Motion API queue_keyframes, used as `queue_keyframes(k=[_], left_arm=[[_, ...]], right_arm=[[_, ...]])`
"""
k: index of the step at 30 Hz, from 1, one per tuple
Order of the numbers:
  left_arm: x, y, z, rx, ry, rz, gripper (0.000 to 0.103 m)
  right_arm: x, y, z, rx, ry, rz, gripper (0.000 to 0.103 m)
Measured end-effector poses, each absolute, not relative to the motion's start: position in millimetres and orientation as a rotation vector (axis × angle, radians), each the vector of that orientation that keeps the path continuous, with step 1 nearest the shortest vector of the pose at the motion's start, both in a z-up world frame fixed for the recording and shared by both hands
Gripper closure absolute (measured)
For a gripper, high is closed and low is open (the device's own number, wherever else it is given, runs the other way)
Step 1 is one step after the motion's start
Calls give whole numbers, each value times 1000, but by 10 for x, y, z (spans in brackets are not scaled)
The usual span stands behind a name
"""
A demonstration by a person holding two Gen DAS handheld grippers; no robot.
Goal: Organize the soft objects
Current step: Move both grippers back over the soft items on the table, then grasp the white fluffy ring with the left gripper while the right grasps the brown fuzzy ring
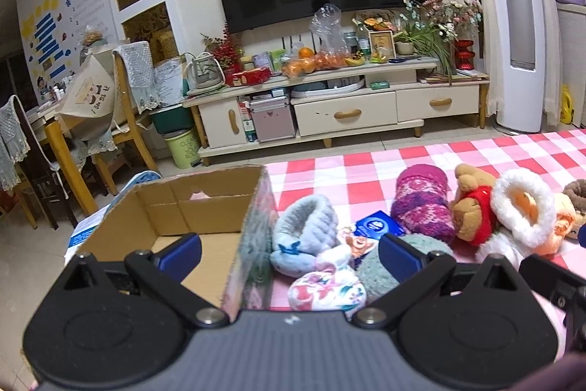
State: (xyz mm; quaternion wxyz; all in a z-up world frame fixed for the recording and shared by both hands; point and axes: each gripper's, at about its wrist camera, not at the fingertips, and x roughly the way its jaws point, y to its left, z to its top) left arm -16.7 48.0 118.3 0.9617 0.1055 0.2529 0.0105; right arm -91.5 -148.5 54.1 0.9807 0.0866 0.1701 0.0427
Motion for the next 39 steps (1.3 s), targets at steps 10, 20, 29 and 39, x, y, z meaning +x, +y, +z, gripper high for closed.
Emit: queue_keyframes(k=[10,20,29,39], left_arm=[[-206,165,1126,217,517,-125,1],[-216,-372,982,241,508,-336,1],[-168,-710,870,204,475,-428,4],[-55,-966,758,194,467,-483,18]], right_arm=[[-950,-1847,527,240,341,-48,0],[-732,-2377,371,272,403,-154,0],[-614,-2743,259,355,431,-230,0],[-435,-2922,213,357,444,-170,3]])
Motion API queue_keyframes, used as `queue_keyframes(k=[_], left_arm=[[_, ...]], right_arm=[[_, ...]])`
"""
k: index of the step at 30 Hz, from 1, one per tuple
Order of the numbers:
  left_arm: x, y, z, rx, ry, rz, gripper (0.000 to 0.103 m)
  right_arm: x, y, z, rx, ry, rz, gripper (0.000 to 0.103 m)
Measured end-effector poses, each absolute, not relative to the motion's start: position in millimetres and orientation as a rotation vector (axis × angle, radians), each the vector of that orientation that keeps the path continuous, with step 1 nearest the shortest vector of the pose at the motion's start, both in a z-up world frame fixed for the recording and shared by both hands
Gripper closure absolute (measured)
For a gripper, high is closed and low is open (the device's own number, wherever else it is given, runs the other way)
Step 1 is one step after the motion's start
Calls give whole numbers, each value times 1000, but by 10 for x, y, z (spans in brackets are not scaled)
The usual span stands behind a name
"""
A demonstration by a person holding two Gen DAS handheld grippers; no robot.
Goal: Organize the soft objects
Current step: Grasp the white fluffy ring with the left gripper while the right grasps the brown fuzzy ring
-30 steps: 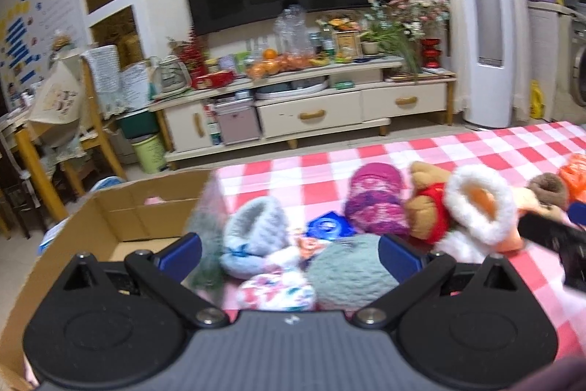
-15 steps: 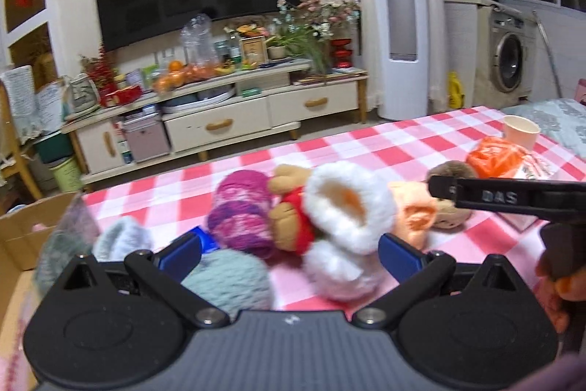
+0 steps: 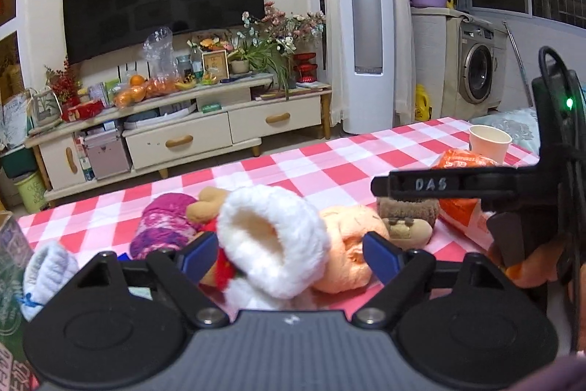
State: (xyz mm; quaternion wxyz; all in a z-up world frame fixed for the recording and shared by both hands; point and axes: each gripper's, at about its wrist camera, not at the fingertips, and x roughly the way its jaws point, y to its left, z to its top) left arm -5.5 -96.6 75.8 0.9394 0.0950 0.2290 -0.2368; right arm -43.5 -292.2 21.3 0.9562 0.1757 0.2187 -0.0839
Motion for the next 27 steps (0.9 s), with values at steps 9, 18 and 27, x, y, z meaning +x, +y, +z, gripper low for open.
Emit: queue_keyframes(k=[9,18,27], left_arm=[[146,-1123,658,138,526,-489,36],[259,-1111,608,70,604,-495,82],[214,-982,652,20,649,-506,89]], right_arm=[[-298,-2869,124,248,515,-218,2],[-258,-2828,111,162,533,-220,35],[-255,-2930,106,229,536,-177,67]])
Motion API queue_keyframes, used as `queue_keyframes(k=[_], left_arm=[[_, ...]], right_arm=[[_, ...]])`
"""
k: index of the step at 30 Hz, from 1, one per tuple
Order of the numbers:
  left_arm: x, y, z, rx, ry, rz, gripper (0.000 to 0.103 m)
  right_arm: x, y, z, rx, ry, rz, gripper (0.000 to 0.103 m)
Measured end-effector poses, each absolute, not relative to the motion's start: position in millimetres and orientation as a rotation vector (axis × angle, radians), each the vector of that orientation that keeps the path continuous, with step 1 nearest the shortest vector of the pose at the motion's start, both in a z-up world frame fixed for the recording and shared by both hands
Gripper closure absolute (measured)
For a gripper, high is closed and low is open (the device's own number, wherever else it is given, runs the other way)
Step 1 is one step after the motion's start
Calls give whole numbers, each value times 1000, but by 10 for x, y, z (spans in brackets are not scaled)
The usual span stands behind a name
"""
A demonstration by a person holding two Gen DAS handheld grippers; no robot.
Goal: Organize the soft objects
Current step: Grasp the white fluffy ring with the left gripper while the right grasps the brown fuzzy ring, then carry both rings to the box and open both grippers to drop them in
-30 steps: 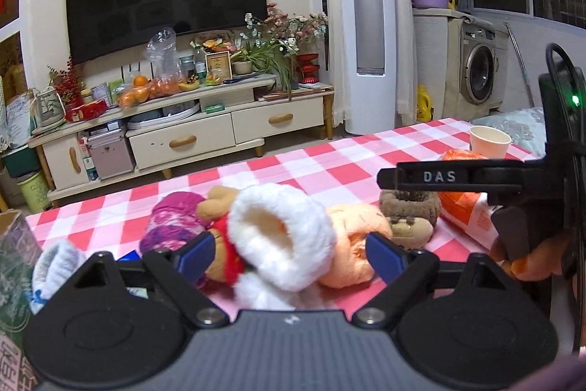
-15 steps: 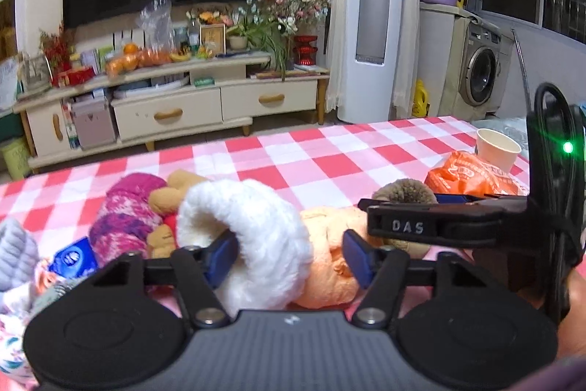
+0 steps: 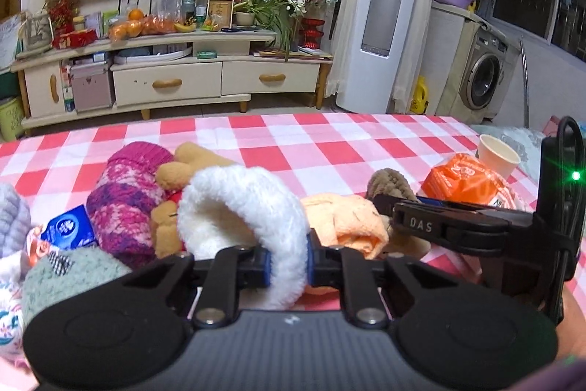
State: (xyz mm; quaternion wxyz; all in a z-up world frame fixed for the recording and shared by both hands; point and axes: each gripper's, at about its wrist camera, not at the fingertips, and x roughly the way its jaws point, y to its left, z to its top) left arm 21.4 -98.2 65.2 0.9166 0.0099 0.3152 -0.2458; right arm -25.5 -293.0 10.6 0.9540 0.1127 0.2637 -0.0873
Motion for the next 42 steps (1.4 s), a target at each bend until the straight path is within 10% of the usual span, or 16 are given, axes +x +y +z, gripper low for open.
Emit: queue_keyframes(k=[42], left_arm=[[-59,277,1126,-113,538,-487,90]], right_arm=[[-470,-2148,582,355,335,17,71]])
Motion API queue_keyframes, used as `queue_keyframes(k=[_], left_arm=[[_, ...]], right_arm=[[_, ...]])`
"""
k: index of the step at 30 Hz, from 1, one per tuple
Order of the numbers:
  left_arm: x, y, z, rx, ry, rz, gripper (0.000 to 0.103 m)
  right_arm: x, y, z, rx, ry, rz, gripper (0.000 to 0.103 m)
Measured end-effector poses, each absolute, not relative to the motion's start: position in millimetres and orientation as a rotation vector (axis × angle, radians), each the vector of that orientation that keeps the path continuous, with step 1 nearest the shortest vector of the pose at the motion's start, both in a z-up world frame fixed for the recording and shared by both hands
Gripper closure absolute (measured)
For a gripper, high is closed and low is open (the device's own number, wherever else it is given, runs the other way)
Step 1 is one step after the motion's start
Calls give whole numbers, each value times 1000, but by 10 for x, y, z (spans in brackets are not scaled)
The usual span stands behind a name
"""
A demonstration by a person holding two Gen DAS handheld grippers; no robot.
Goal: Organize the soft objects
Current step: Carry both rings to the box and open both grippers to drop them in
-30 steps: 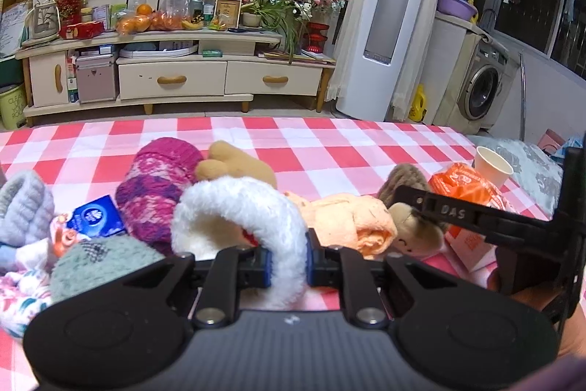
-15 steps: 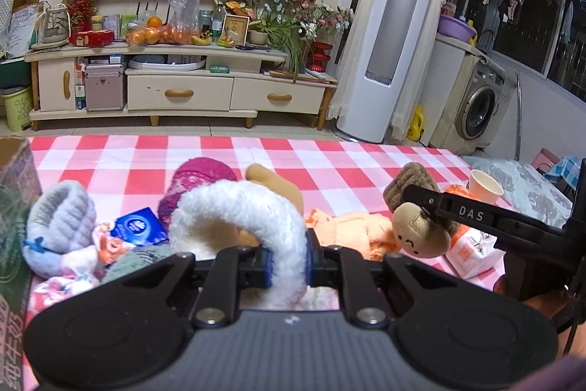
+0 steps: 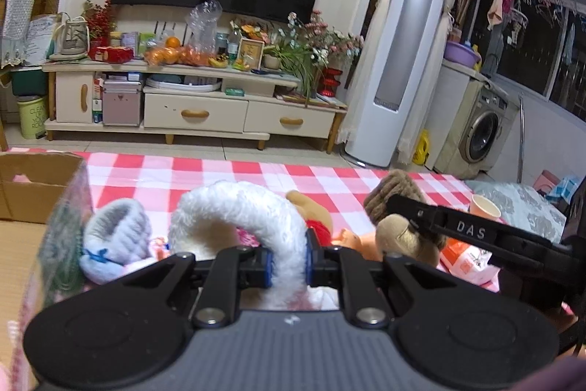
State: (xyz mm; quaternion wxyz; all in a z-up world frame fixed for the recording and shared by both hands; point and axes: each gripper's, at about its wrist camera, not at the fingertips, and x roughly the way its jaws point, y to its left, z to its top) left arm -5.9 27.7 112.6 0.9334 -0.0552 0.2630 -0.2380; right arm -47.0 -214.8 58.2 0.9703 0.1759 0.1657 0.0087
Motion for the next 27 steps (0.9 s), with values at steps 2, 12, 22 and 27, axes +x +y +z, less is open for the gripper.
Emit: queue_keyframes(k=[2,12,22,27], left_arm=[[-79,350,1155,-118,526,-480,90],[-136,760,1294,-165,479,-414,90],[-117,1256,1324,-240,454,-305,90],[-55,1510,1264,-256,468,-221,90]], right_arm=[[-431,-2100,596,363,335,53,71],[-320,-1697,734,354,328,242,71],[-196,-1368,735,412,366,416,71],[-198,-1182,741,396,380,486,71]])
